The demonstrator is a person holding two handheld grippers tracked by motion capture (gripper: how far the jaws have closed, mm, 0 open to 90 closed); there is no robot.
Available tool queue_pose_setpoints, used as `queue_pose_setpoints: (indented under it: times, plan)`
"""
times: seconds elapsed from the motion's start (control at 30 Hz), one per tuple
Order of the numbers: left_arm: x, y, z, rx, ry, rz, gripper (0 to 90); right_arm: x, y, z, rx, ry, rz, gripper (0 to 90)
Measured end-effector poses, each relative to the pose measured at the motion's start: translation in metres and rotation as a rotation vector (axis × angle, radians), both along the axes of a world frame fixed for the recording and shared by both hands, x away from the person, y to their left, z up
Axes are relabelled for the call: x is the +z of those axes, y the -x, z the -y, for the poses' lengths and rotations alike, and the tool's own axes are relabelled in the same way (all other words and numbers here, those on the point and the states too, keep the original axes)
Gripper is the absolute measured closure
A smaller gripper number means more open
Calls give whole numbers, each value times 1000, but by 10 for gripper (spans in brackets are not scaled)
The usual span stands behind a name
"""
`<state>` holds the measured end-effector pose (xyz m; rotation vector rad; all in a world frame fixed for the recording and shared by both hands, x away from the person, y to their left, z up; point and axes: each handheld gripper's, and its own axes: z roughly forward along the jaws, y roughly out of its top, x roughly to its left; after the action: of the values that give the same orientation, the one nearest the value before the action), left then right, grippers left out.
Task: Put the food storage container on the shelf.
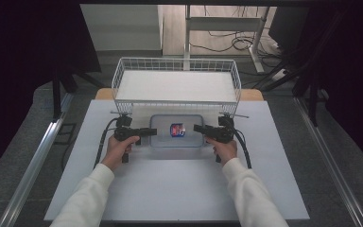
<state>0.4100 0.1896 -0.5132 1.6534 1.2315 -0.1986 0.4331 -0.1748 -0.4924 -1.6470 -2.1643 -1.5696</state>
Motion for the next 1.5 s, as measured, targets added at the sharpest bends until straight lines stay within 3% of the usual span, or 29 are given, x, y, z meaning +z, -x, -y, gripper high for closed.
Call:
queue_pose_setpoints:
  times: [0.03,0.23,0.27,0.3,0.33,0.37,0.5,0.6,0.63,0.7,0.8,0.9,1.1,1.23,1.37,1.5]
  plan:
    - [-1,0,0,4,20,-7,450,-2,-1,0,-3,-2,-7,366]
    - [-1,0,3,10,-1,5,388,-1,2,-5,-14,19,8,302]
    - [0,1,3,16,-9,14,367,0,3,-5,-21,21,10,292]
    - [0,2,2,26,-8,23,318,2,5,-4,-32,39,22,223]
    - [2,6,0,59,-19,37,303,3,6,-4,-37,54,30,210]
    - [2,6,0,59,-19,37,300,3,6,-4,-37,54,30,210]
    - [8,19,-4,64,-40,63,294,11,21,0,-34,86,70,174]
    - [15,38,-8,34,-65,106,294,18,32,3,-28,130,106,171]
    - [15,38,-8,34,-65,106,294,18,32,3,-28,130,106,171]
    - [20,54,-7,13,-108,149,294,26,45,6,-4,153,140,189]
    - [23,65,-7,-14,-121,158,292,29,55,8,21,168,159,232]
    - [28,83,-5,-47,-169,178,293,33,80,6,89,227,217,316]
    - [30,113,-4,-84,-256,193,290,25,103,6,155,315,249,364]
    - [29,126,-4,-94,-277,200,288,22,107,5,175,320,249,422]
    - [29,145,-5,-105,-330,231,288,16,109,-3,218,345,252,519]
    - [29,151,-5,-108,-335,236,284,11,109,-12,244,363,251,594]
